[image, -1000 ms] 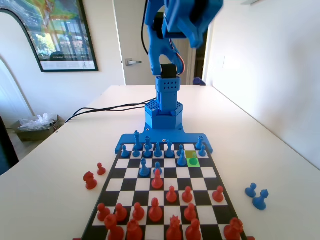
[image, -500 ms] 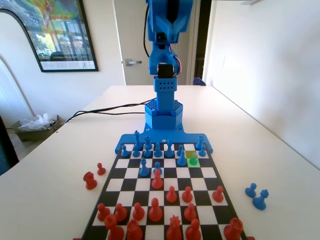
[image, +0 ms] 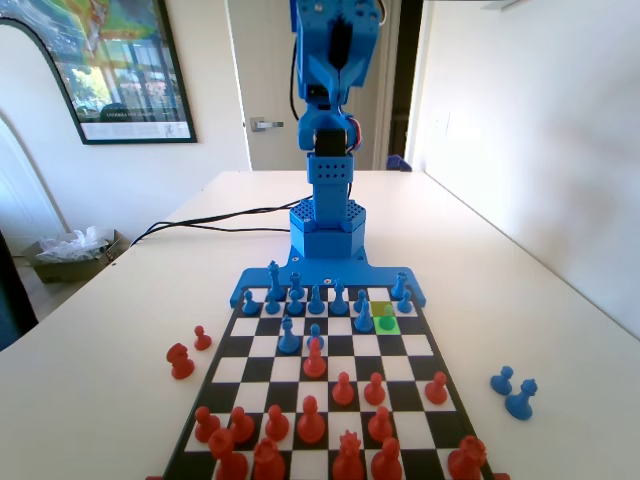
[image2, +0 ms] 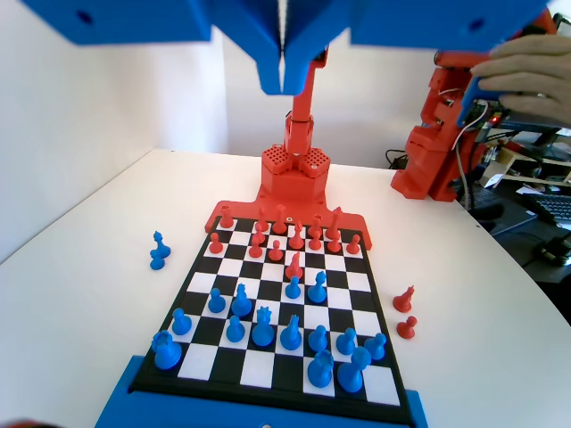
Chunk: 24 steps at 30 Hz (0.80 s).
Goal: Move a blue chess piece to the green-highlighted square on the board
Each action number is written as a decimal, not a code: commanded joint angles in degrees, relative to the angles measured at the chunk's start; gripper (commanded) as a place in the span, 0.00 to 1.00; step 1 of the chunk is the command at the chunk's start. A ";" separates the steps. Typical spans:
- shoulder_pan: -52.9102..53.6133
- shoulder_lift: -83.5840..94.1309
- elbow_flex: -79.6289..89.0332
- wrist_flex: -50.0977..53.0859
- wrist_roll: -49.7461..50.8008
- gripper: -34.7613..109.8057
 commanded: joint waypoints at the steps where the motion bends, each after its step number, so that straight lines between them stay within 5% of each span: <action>1: 0.35 1.58 0.18 -0.53 -0.70 0.25; 24: 2.55 3.08 0.26 -0.97 -0.44 0.25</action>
